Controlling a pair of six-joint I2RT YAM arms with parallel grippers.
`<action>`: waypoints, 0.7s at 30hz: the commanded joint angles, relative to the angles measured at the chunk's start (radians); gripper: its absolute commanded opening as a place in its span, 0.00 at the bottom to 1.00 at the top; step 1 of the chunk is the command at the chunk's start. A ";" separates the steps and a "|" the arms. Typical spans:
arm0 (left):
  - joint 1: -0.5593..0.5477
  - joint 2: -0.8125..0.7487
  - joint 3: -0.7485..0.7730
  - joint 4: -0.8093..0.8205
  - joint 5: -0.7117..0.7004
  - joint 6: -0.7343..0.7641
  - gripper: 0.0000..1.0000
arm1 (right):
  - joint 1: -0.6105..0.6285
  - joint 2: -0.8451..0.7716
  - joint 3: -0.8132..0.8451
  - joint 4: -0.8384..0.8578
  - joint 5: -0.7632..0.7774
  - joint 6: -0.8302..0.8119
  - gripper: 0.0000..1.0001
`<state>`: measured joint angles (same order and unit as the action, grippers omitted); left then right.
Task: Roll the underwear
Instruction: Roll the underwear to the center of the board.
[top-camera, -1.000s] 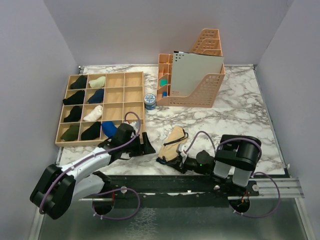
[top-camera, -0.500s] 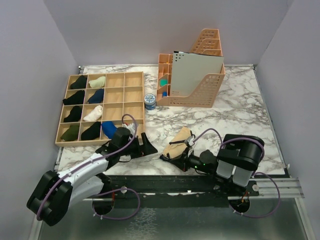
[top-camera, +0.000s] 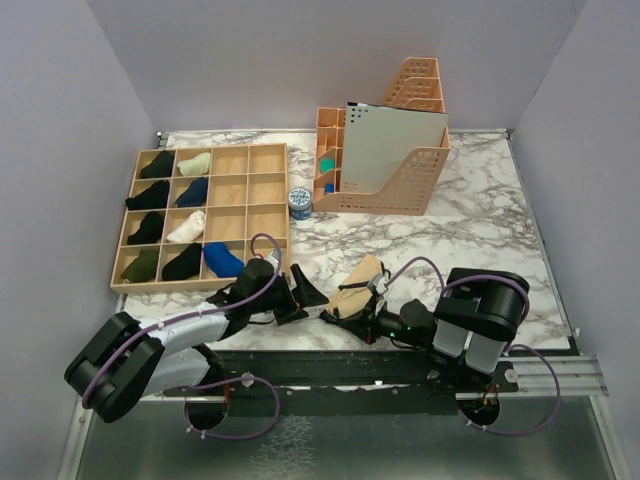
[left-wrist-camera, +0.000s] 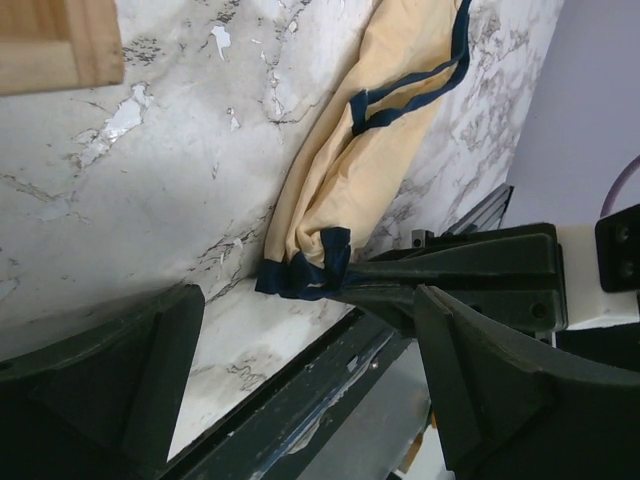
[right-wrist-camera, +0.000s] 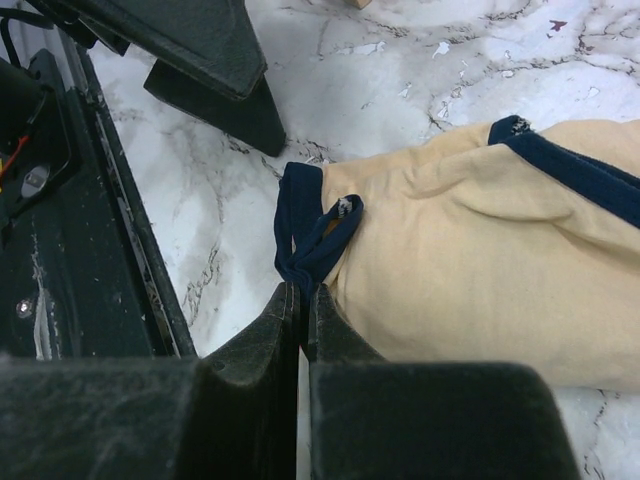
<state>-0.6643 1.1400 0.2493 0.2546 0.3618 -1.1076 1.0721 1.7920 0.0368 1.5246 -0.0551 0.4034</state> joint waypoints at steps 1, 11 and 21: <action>-0.040 0.048 -0.023 -0.014 -0.094 -0.082 0.94 | -0.003 -0.024 -0.018 0.226 -0.020 -0.056 0.00; -0.064 0.164 0.017 0.007 -0.097 -0.112 0.93 | -0.003 -0.123 -0.013 0.225 -0.024 -0.089 0.01; -0.076 0.285 0.081 0.051 -0.052 -0.088 0.90 | -0.003 -0.061 -0.005 0.228 -0.093 -0.112 0.01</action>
<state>-0.7338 1.3521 0.3363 0.3901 0.3389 -1.2350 1.0718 1.6981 0.0315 1.5238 -0.0883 0.3260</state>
